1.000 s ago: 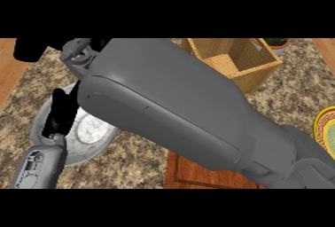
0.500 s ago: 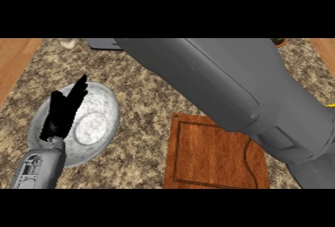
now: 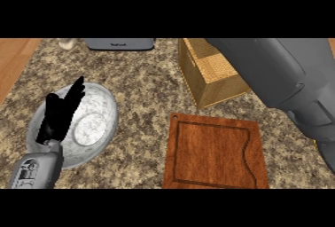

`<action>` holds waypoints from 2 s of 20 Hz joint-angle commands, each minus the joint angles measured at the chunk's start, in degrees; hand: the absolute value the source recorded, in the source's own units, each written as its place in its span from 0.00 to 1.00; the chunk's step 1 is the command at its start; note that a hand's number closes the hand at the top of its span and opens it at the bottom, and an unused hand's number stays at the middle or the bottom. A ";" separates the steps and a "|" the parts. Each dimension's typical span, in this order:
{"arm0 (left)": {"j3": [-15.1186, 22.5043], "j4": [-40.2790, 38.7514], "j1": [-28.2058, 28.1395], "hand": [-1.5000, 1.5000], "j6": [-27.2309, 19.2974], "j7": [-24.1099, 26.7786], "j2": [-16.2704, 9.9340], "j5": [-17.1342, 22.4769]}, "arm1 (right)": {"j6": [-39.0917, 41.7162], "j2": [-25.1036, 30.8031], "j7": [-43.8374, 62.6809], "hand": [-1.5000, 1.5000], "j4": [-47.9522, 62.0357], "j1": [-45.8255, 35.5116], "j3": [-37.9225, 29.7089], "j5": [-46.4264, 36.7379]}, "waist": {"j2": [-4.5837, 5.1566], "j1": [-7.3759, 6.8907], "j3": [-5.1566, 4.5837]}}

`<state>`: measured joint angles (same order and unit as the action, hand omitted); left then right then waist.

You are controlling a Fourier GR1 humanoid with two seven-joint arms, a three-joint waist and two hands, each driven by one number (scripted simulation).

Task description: Pick the tomato from the cutting board and place it in the basket

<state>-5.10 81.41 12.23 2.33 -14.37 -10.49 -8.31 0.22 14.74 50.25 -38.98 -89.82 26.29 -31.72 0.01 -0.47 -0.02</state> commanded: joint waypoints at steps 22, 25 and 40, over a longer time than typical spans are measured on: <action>-0.10 -4.81 2.83 0.50 -1.10 1.94 1.13 -1.50 | -5.97 1.92 -23.87 0.00 7.81 18.05 -15.16 2.12 | 0.38 -0.11 0.01; -0.37 -3.88 2.82 0.50 0.19 1.49 0.47 -0.66 | -9.23 -0.42 -26.11 0.00 7.32 20.77 -16.39 2.34 | 0.22 -0.03 0.01; -1.05 -0.87 -0.68 0.50 0.47 1.31 0.00 -0.18 | -27.53 6.24 -28.45 0.00 0.49 25.10 -27.54 4.68 | -0.14 0.64 0.01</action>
<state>-5.68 80.62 11.85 2.50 -13.43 -10.02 -8.69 -25.28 18.83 20.32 -36.02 -66.67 1.47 -28.16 -0.04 -0.16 0.00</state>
